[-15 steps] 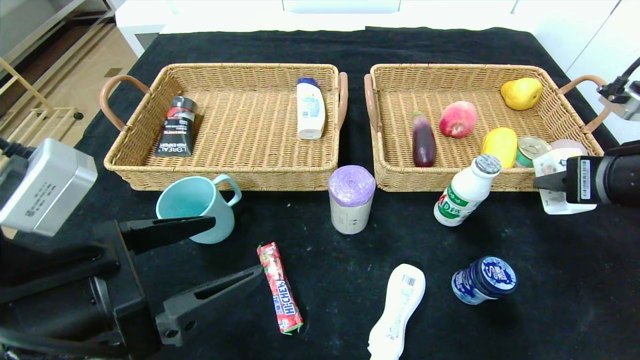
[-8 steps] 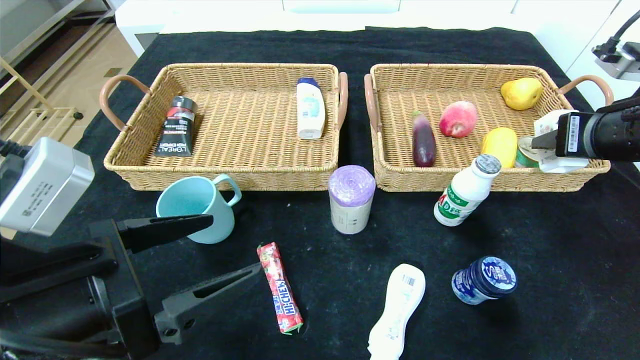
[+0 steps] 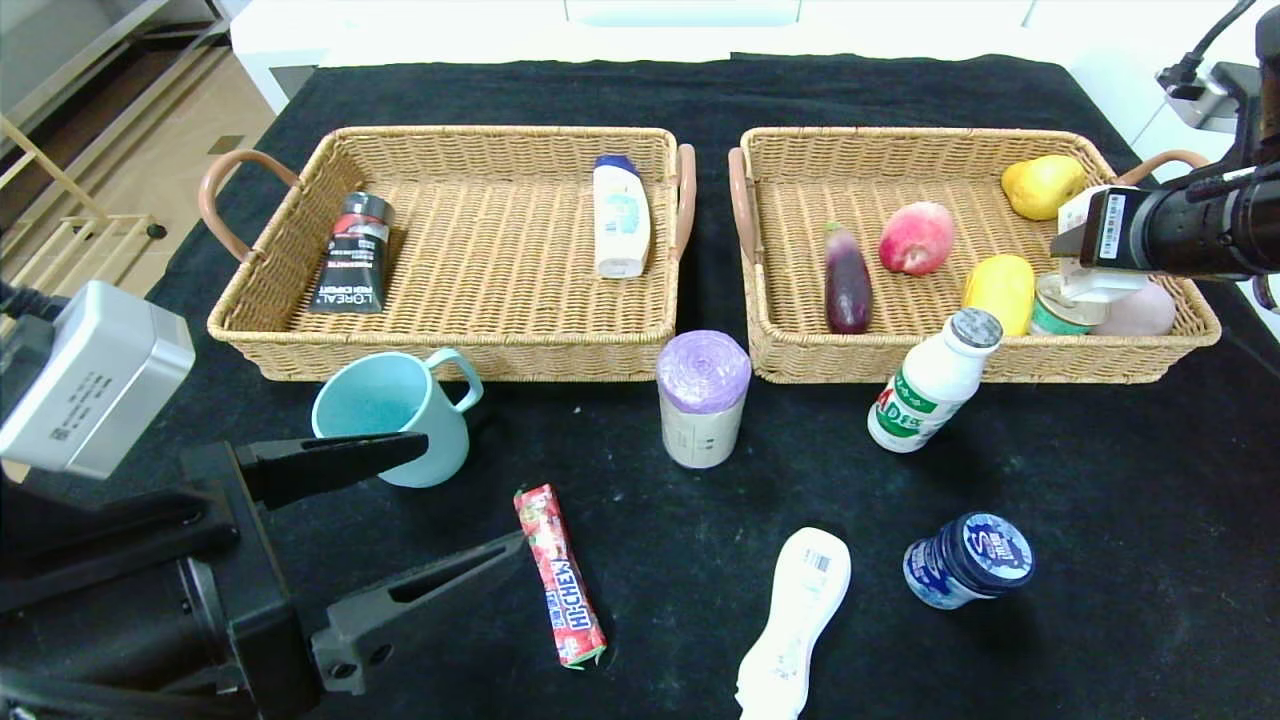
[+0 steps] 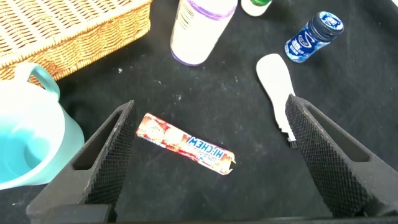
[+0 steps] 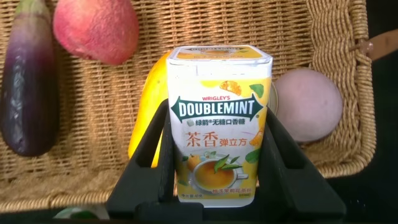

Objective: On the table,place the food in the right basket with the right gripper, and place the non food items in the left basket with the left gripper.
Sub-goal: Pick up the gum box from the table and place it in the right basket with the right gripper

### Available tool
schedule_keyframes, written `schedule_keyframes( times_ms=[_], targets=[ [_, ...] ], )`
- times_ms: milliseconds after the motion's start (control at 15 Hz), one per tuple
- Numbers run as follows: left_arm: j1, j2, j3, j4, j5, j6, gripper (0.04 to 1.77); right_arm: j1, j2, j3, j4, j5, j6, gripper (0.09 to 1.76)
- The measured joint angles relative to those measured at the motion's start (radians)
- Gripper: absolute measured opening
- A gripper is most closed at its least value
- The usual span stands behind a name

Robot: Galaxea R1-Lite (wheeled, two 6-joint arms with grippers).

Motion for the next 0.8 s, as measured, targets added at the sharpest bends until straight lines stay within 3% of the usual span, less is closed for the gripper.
schedule_keyframes(
  times_ms=[733, 800],
  targets=[
    [0.001, -0.013, -0.001, -0.003, 0.0, 0.003, 1.72, -0.019, 0.079, -0.049, -0.039, 0.001, 0.005, 0.81],
    [0.001, -0.014, -0.001, -0.003, 0.0, 0.003, 1.72, -0.023, 0.08, -0.049, -0.04, 0.0, 0.006, 0.91]
  ],
)
